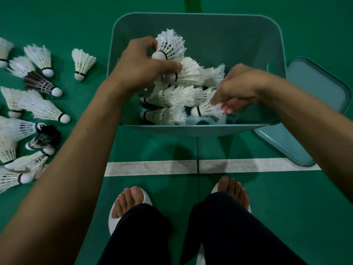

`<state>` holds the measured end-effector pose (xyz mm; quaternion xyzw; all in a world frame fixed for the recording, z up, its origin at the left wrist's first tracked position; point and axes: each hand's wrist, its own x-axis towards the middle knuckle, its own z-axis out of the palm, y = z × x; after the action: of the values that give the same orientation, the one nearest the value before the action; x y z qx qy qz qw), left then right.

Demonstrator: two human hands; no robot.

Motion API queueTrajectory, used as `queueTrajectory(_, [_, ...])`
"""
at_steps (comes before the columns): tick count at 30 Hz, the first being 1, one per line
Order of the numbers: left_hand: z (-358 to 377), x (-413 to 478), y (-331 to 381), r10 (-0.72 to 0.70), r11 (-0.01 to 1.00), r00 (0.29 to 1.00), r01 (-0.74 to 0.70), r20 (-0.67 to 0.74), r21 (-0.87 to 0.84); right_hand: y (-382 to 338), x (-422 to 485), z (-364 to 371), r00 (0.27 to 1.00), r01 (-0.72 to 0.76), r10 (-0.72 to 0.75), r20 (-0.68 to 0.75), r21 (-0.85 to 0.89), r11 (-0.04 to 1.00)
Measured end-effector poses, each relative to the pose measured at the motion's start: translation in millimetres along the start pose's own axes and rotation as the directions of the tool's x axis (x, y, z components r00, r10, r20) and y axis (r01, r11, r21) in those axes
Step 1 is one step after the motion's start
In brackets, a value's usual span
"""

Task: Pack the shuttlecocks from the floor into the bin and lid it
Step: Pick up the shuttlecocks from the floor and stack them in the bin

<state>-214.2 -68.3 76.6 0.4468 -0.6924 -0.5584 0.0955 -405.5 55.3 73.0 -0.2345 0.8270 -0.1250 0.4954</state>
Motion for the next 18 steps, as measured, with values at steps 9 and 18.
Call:
queueTrajectory(9, [9.2, 4.3, -3.9, 0.018, 1.0, 0.998, -0.018, -0.061, 0.005, -5.2, 36.6, 49.6, 0.984, -0.092, 0.108, 0.144, -0.11, 0.99])
queueTrajectory(18, [8.6, 8.5, -10.9, 0.007, 1.0, 0.997, -0.004, -0.083, 0.031, -17.1, 31.6, 40.8, 0.993, 0.031, -0.003, 0.114, -0.244, 0.969])
